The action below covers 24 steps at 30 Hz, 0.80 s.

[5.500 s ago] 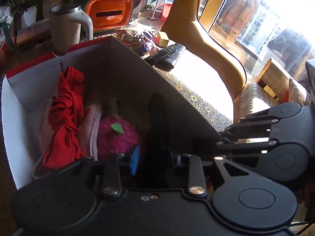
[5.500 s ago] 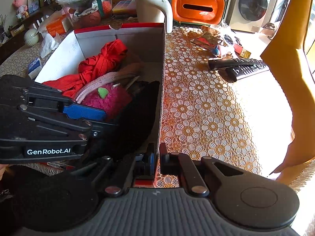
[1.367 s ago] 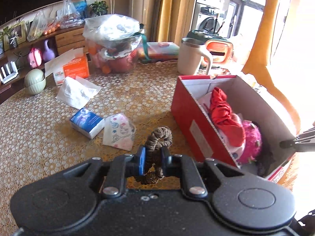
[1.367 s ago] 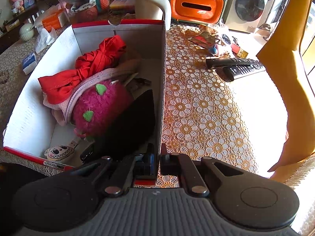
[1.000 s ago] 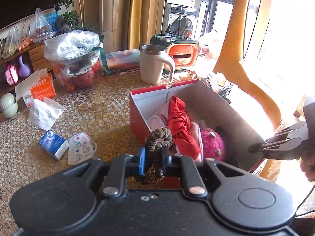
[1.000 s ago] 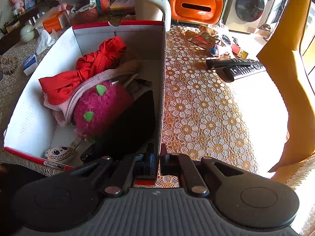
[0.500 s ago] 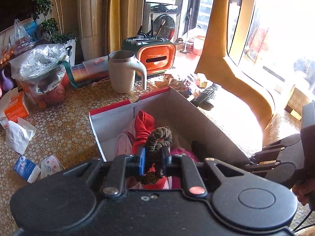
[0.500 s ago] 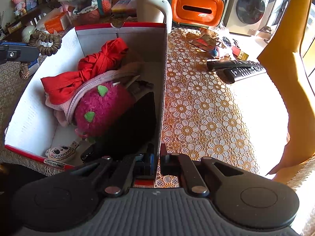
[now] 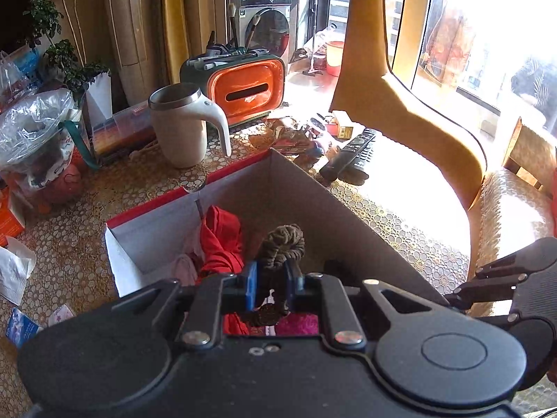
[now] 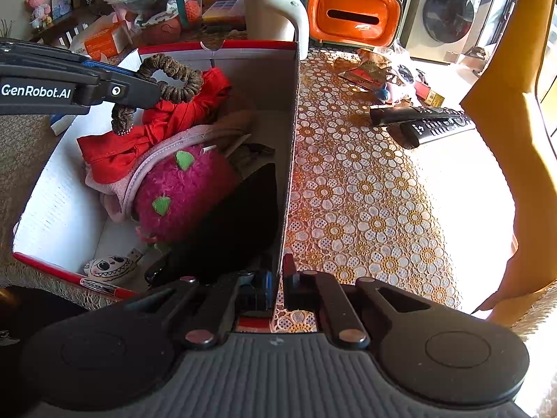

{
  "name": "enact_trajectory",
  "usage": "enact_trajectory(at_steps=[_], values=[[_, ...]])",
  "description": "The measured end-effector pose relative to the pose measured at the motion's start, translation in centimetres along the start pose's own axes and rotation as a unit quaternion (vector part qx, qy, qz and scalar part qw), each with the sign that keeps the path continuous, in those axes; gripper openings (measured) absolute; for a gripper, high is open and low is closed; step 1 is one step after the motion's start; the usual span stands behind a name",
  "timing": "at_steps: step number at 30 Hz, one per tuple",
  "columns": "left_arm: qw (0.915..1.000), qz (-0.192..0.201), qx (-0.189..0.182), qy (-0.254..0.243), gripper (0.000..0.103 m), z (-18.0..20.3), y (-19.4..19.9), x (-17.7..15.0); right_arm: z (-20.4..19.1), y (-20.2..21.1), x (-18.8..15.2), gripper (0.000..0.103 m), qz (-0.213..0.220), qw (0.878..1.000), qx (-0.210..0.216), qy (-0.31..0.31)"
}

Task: Organize objects
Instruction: 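Carry the hair tie into the shoebox and lower it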

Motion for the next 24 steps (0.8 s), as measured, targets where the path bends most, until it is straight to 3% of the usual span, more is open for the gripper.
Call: enact_trajectory(at_steps=[9, 17, 24], values=[[0.9996, -0.018, 0.022, 0.006, 0.014, -0.9, -3.9, 0.5, 0.1, 0.0, -0.1, 0.006, -0.001, 1.0, 0.005, 0.0], [0.9977, -0.066, 0.013, 0.008, 0.018, -1.4, -6.7, -0.4, 0.3, 0.0, -0.1, 0.006, -0.001, 1.0, 0.011, -0.001], [0.9974, -0.07, 0.004, 0.017, 0.022, -1.9, -6.9, -0.8, 0.4, 0.0, -0.2, 0.006, -0.001, 1.0, 0.012, -0.003]])
Point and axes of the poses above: each gripper's, at about its wrist camera, not at the fingertips, and y roughly against the way its jaws point, z to its right, x to its top, the point moved 2 cm from there along -y, roughly the way its jaws point, and after that the axes turned 7 degrees about -x, right-handed, at the moved point
